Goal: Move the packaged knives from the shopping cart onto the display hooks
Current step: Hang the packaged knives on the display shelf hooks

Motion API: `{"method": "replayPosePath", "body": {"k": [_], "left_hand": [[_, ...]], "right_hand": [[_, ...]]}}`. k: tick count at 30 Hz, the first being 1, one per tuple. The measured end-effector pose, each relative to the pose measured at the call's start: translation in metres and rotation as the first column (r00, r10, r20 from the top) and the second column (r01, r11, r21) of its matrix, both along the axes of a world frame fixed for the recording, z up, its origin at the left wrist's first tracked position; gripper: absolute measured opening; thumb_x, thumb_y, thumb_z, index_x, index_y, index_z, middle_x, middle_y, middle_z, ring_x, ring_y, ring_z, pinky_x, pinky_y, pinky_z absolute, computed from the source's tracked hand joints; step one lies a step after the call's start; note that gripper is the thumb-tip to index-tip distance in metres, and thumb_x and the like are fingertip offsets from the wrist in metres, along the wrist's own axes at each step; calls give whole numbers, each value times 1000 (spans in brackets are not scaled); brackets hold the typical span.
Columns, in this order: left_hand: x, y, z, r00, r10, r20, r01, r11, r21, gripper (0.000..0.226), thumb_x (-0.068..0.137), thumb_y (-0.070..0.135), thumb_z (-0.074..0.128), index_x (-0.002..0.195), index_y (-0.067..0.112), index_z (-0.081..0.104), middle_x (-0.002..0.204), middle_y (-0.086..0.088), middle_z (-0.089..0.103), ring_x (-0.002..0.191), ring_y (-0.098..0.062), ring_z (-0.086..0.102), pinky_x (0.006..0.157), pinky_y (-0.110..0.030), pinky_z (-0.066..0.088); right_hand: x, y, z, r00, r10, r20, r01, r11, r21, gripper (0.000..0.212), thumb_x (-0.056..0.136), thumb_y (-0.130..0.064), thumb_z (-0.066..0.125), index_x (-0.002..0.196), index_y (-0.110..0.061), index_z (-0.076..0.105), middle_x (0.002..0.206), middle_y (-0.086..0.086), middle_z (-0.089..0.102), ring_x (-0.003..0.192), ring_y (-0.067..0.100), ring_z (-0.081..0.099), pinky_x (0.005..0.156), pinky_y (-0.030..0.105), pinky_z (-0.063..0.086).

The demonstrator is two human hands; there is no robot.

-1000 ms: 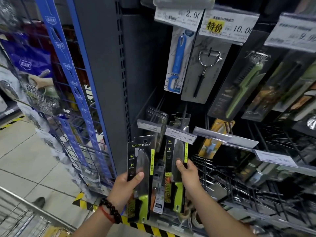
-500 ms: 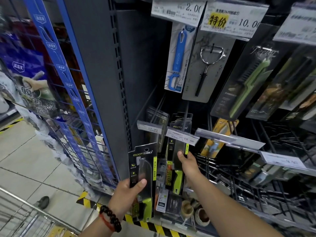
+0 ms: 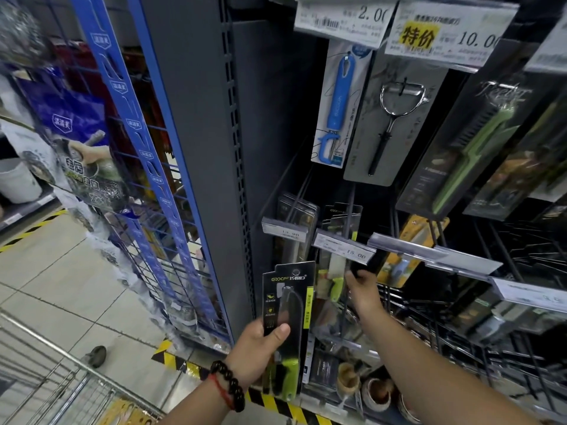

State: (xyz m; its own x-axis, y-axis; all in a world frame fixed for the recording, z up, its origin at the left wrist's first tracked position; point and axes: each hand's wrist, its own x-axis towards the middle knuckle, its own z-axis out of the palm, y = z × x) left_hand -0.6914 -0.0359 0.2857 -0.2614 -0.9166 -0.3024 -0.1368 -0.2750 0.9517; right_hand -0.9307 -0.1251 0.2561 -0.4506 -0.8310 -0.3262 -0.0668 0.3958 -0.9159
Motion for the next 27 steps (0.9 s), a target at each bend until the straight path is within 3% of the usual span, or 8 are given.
{"method": "replayPosePath", "body": {"k": [4, 7, 9, 13, 16, 19, 24, 27], "left_hand": [[-15, -7, -4, 999, -14, -38, 15, 1000, 24, 40, 80, 52, 52, 117, 37, 51, 122, 20, 54, 115, 0, 50, 99, -22, 39], [-28, -11, -6, 997, -20, -71, 23, 999, 31, 26, 84, 49, 54, 108, 39, 54, 115, 24, 57, 108, 8, 51, 85, -13, 40], [-34, -13, -12, 995, -53, -86, 54, 998, 16, 33, 86, 53, 58, 114, 36, 57, 120, 17, 62, 116, 1, 55, 91, -17, 42], [-43, -13, -17, 988, -120, -95, 119, 993, -9, 37, 91, 41, 60, 125, 27, 56, 123, 11, 66, 118, -6, 58, 96, -20, 44], [-40, -18, -7, 999, 44, 11, -42, 993, -113, 20, 90, 24, 65, 105, 32, 54, 108, 10, 64, 107, -11, 61, 84, -13, 45], [-18, -30, 19, 934, 335, 123, -262, 878, -400, 33, 86, 23, 69, 110, 37, 51, 120, 7, 52, 115, -13, 52, 96, -27, 44], [16, -60, 73, 740, 629, 239, -175, 523, -834, 87, 74, 37, 81, 143, 34, 28, 152, -6, 13, 141, -30, 11, 113, -42, 17], [24, -85, 91, 634, 692, 345, -57, 487, -872, 111, 67, 46, 83, 146, 40, 6, 157, -17, 0, 143, -41, -4, 113, -56, 10]], "right_hand": [[19, 49, -3, 969, 174, 176, -165, 984, -65, 21, 91, -38, 62, 103, -22, 68, 105, 11, 70, 94, 29, 66, 78, 41, 54], [35, 73, 9, 923, 325, 208, -302, 944, -135, 34, 83, -52, 67, 101, -23, 72, 108, 10, 72, 104, 30, 67, 93, 47, 51], [39, 81, 17, 905, 377, 195, -344, 921, -186, 47, 84, -48, 68, 106, -6, 67, 111, 24, 67, 100, 30, 66, 91, 44, 51], [40, 83, 27, 911, 369, 187, -313, 910, -272, 15, 93, -5, 59, 106, 0, 67, 99, 10, 75, 91, 20, 71, 80, 31, 55], [36, 82, 25, 947, 293, 135, -252, 933, -258, 28, 88, -25, 70, 98, 0, 68, 96, 22, 71, 88, 25, 67, 86, 47, 52], [28, 77, 22, 968, 230, 98, -209, 959, -192, 19, 91, -22, 67, 98, -4, 68, 103, 25, 68, 91, 31, 65, 93, 50, 49], [19, 59, 24, 977, 191, 93, -174, 970, -169, 9, 95, -6, 59, 97, -1, 66, 92, 9, 68, 88, 21, 62, 85, 35, 47], [19, 47, 33, 979, 182, 87, -164, 970, -180, 14, 96, -9, 58, 97, 4, 62, 87, 5, 63, 82, 17, 58, 75, 27, 45]]}}
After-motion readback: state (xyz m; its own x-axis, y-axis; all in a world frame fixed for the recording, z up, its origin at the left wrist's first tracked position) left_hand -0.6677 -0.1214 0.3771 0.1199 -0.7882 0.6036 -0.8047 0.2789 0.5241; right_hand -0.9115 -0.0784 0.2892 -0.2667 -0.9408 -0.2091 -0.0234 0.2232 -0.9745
